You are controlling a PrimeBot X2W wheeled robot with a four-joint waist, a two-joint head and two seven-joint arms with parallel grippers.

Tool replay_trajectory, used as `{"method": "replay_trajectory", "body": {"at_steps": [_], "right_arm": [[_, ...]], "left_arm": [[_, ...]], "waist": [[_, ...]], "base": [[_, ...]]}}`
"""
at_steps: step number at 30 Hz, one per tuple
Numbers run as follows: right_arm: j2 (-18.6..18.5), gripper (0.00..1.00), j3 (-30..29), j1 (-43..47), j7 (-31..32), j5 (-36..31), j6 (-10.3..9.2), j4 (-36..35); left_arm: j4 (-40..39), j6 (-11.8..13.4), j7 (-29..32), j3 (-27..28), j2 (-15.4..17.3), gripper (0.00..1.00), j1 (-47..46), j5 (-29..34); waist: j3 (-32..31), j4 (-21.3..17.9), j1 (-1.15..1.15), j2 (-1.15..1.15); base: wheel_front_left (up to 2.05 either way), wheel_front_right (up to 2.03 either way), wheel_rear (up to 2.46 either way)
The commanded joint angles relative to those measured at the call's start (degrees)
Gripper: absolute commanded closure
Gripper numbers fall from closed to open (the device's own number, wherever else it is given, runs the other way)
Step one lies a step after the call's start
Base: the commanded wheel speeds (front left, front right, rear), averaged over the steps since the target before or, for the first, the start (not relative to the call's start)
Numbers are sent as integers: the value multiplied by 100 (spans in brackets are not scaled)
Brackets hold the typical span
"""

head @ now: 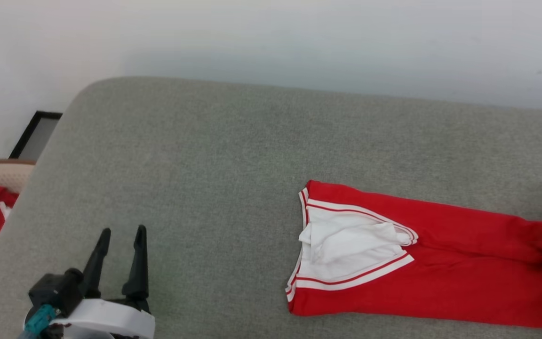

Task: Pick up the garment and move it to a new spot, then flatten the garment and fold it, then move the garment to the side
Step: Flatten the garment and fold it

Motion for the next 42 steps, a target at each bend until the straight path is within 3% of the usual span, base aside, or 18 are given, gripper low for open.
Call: {"method": "replay_trajectory", "body": {"at_steps": [1, 6, 13, 20, 27, 28, 31, 32, 33, 42], "right_arm": [[74, 100, 55, 88, 65, 161, -6, -196], [354, 100, 215, 276, 352, 596, -6, -1253], [1088, 100, 534, 231, 521, 369, -6, -1977], [1898, 100, 824, -112, 264, -39, -6, -1632], [2430, 100, 1001, -486, -87, -376, -5, -864], [2481, 96, 1044, -547, -146, -382, -6, -792], [2655, 64, 1140, -661, -268, -227, -6, -697], [2685, 24, 1168, -700, -312, -194, -6, -699], [2699, 0, 1214, -736, -338, -139, -6, -704], [2486, 0, 1550, -823, -667, 227, -6, -1177]], "left_arm": [[13, -30, -3, 13, -13, 0, 55, 17], [81, -59, -2, 11, -38, 0, 138, -20], [206, -101, -2, -190, -82, 0, -18, -37], [386, -130, -2, -551, -172, 0, -320, -60], [580, -143, -2, -884, -202, 0, -592, -170], [597, -144, -3, -894, -194, 0, -615, -195], [632, -147, -2, -914, -158, 0, -650, -249], [633, -148, -2, -905, -143, 0, -648, -268], [635, -148, -2, -894, -128, 0, -636, -276], [644, -150, -2, -791, 20, 0, -512, -339]], "waist": [[-115, -71, 0, 0], [-281, -92, 0, 0], [-340, 135, 0, 0], [-296, 547, 0, 0], [-232, 868, 0, 0], [-227, 885, 0, 0], [-225, 881, 0, 0], [-229, 858, 0, 0], [-237, 830, 0, 0], [-355, 381, 0, 0]], "base": [[0, 0, 0], [0, 0, 0], [0, 0, 0], [0, 0, 0], [0, 0, 0], [0, 0, 0], [0, 0, 0], [0, 0, 0], [0, 0, 0], [0, 0, 0]]}}
